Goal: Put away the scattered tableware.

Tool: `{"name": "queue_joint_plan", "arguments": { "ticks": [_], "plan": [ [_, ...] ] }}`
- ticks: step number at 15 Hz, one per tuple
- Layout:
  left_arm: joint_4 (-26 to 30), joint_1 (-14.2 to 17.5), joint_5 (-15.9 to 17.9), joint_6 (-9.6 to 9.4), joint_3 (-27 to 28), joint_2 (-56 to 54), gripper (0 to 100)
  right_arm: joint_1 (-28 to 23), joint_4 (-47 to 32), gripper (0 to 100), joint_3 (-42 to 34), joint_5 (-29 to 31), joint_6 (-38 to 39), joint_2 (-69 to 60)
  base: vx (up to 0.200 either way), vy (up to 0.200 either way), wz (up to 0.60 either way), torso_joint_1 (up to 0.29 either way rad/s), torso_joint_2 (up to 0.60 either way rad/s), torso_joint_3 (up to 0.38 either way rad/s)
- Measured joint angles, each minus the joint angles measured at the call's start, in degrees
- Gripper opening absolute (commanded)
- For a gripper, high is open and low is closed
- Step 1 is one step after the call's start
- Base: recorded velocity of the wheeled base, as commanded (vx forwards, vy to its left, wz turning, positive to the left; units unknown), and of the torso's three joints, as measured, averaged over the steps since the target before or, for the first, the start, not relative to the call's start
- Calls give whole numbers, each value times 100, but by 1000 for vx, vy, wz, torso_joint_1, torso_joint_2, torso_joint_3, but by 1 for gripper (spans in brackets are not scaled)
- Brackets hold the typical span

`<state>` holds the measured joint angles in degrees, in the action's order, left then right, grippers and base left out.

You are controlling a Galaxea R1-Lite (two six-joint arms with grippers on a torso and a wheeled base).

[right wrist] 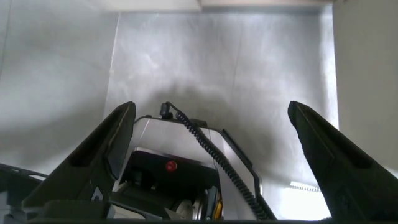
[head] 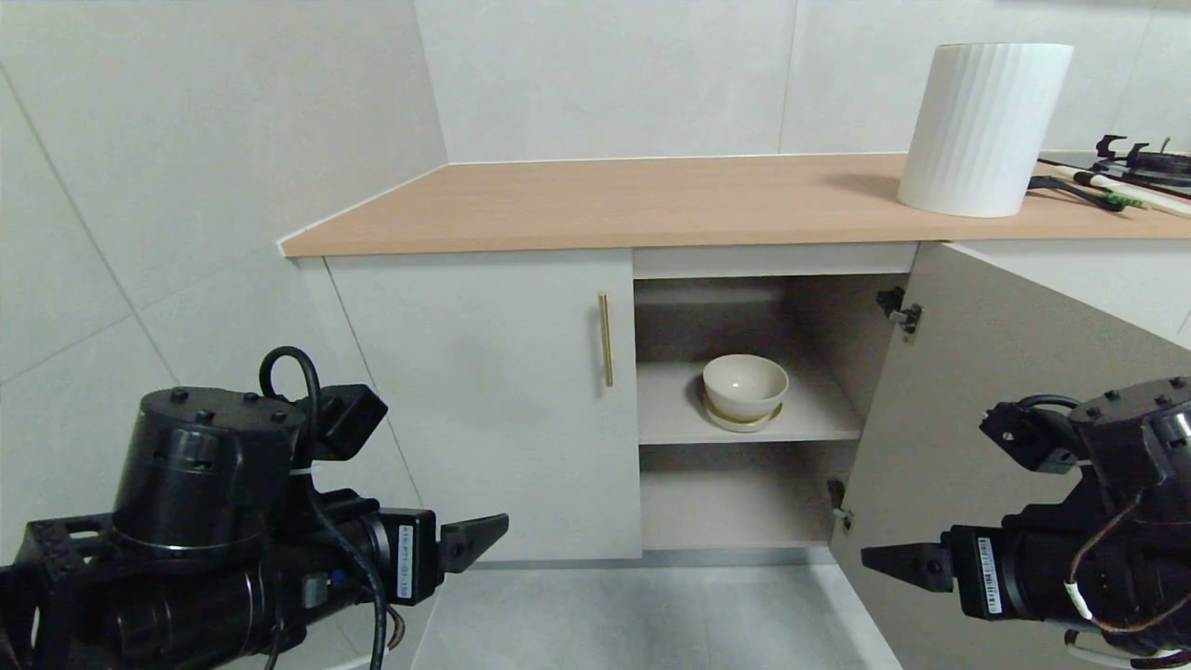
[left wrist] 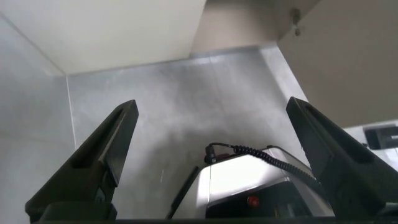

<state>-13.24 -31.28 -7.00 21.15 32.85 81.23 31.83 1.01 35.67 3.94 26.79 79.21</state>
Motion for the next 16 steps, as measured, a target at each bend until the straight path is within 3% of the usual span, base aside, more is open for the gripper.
{"name": "queue_joint_plan", "arguments": {
  "ticks": [7, 16],
  "plan": [
    [-2, 0, -6, -5, 0, -5, 100, -5, -6, 100, 0, 7, 0, 57, -200, 0, 0, 1, 0, 2],
    [-6, 0, -11, -7, -6, -27, 100, -5, -23, 100, -4, 176, -9, 24, 0, 0, 0, 0, 0, 0]
  ]
}}
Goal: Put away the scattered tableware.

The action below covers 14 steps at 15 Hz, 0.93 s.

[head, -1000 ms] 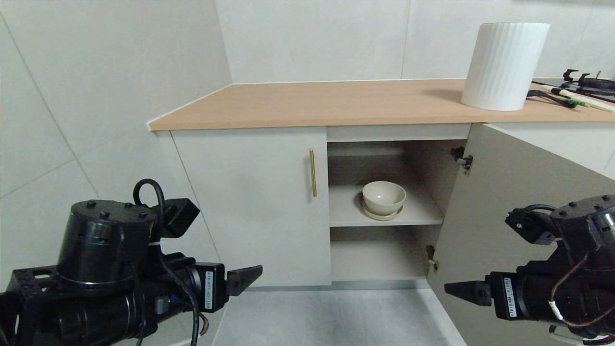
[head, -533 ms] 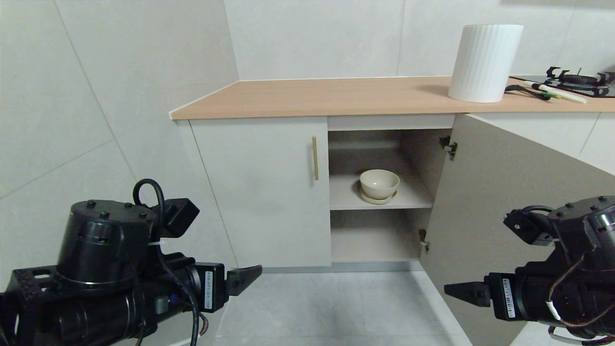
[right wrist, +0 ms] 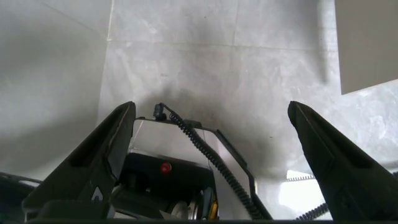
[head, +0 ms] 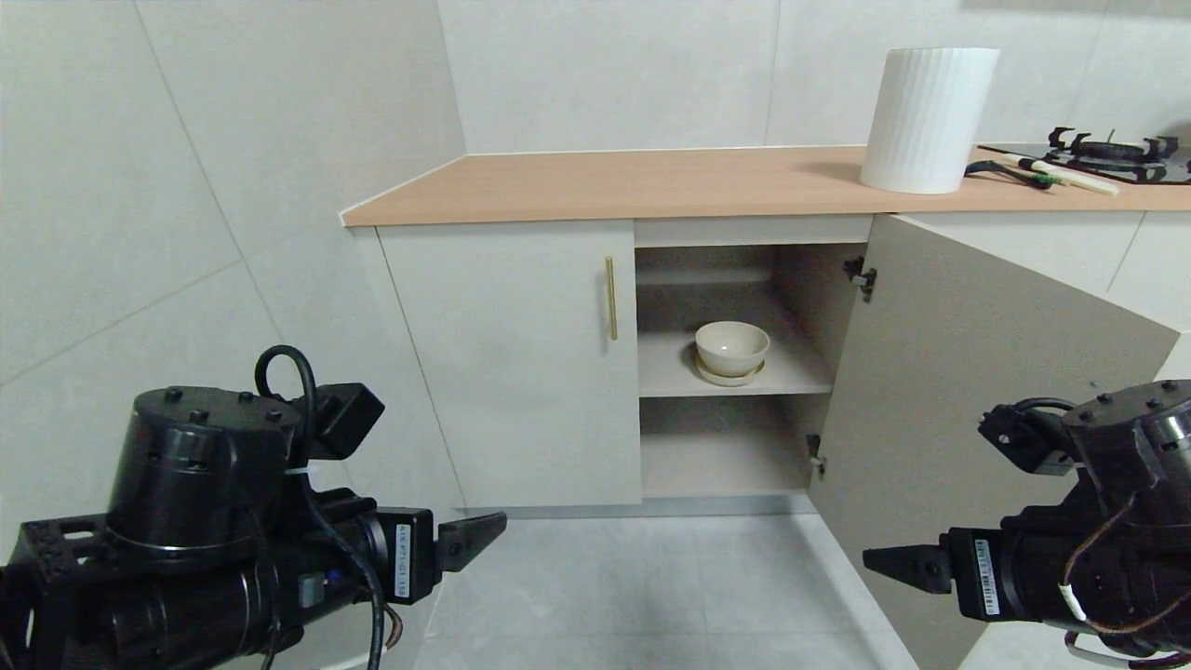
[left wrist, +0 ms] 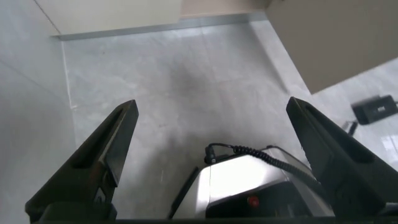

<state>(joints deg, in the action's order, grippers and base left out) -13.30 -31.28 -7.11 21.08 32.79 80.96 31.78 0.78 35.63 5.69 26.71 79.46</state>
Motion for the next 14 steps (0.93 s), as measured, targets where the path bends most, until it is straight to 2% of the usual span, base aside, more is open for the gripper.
{"name": "queue_joint_plan", "arguments": {
  "ticks": [3, 5, 14],
  "plan": [
    [-2, 0, -4, -1, 0, 0, 100, 0, -2, 100, 0, 32, 0, -5, 0, 0, 0, 0, 0, 0],
    [-2, 0, -20, -4, 2, 2, 100, 0, -49, 100, 0, 35, -6, -9, 0, -200, 0, 2, 2, 7],
    [-7, -6, -57, -1, 17, 13, 100, -122, -1342, 100, 317, 189, -219, -223, 0, -200, 0, 2, 4, 3]
  ]
}}
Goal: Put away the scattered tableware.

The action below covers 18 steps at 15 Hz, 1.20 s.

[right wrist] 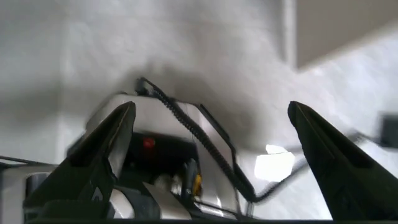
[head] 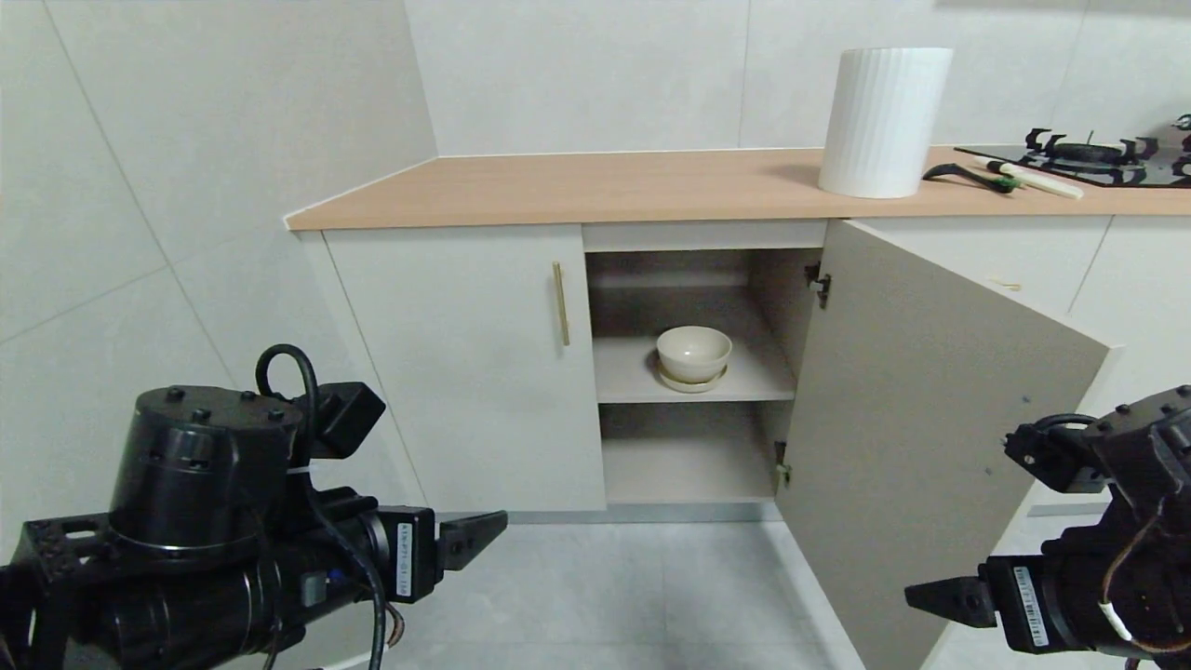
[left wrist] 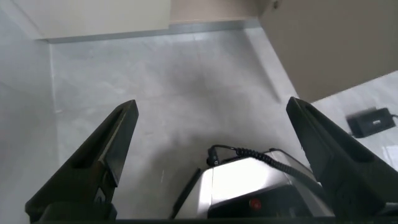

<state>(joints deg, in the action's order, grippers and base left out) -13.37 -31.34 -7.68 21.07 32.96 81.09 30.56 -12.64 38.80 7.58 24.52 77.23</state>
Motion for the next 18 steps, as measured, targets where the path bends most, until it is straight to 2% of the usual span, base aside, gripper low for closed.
{"name": "queue_joint_plan", "arguments": {
  "ticks": [1, 4, 11, 14, 16, 18],
  "plan": [
    [2, 4, -1, 0, 0, 0, 100, -94, -172, 100, 17, 137, -167, -5, 0, -200, 0, 2, 2, 2],
    [5, 6, -1, 0, 0, 0, 100, -601, -618, 100, 138, 319, -583, -121, 0, 0, 0, 0, 0, 0],
    [5, 6, -4, 1, -11, 7, 100, -2605, -802, 100, 614, 473, -1398, -488, 0, 0, 0, 0, 0, 0],
    [2, 0, -1, 0, -9, 16, 100, -3260, -143, 100, 797, 464, -1409, -391, 0, 0, 0, 0, 0, 0],
    [5, 6, -4, 1, -9, 20, 100, -3426, 534, 100, 791, 462, -1141, -144, 0, 0, 0, 0, 0, 0],
    [5, 4, 2, 0, -9, 24, 100, -3491, 874, 100, 767, 464, -807, 102, 0, 0, 0, 0, 0, 0]
  ]
}}
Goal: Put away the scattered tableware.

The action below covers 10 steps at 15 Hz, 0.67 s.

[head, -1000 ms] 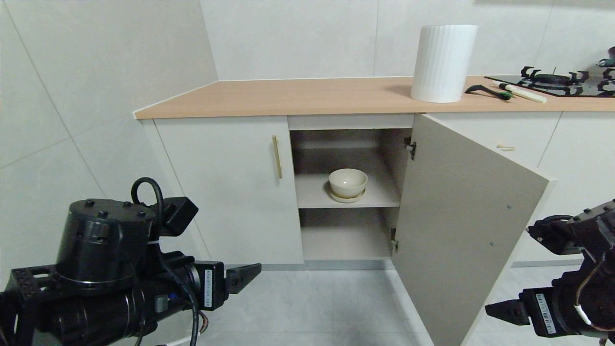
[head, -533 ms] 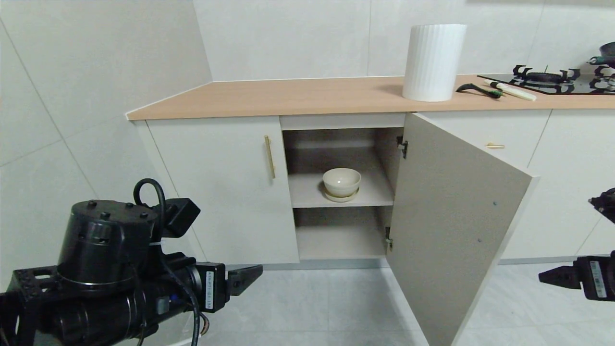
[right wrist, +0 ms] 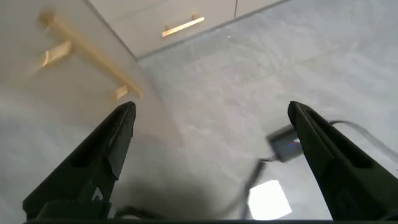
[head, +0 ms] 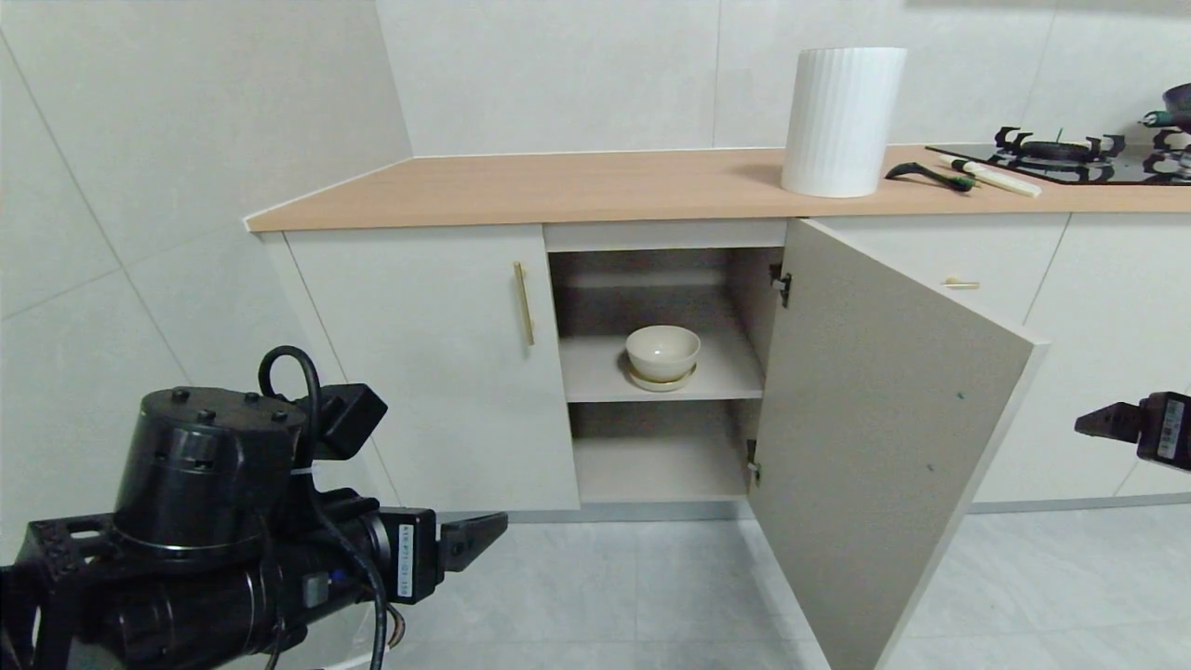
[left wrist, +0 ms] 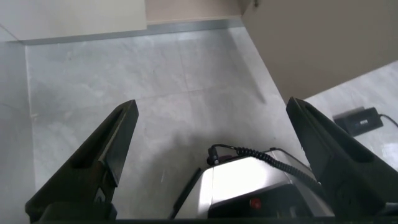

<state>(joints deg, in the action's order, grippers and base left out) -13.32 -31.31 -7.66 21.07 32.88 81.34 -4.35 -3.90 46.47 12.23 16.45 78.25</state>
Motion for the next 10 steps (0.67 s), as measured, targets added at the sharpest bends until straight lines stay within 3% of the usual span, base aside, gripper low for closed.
{"name": "queue_joint_plan", "arguments": {
  "ticks": [5, 10],
  "plan": [
    [0, 2, 2, 4, 0, 9, 100, 6, 931, 100, 38, -35, 1013, 857, 0, 0, 0, 0, 0, 0],
    [0, 2, 2, 15, 0, 6, 100, 351, 1090, 100, 99, -49, 1591, 1368, 0, 0, 0, 0, 0, 0]
  ]
}}
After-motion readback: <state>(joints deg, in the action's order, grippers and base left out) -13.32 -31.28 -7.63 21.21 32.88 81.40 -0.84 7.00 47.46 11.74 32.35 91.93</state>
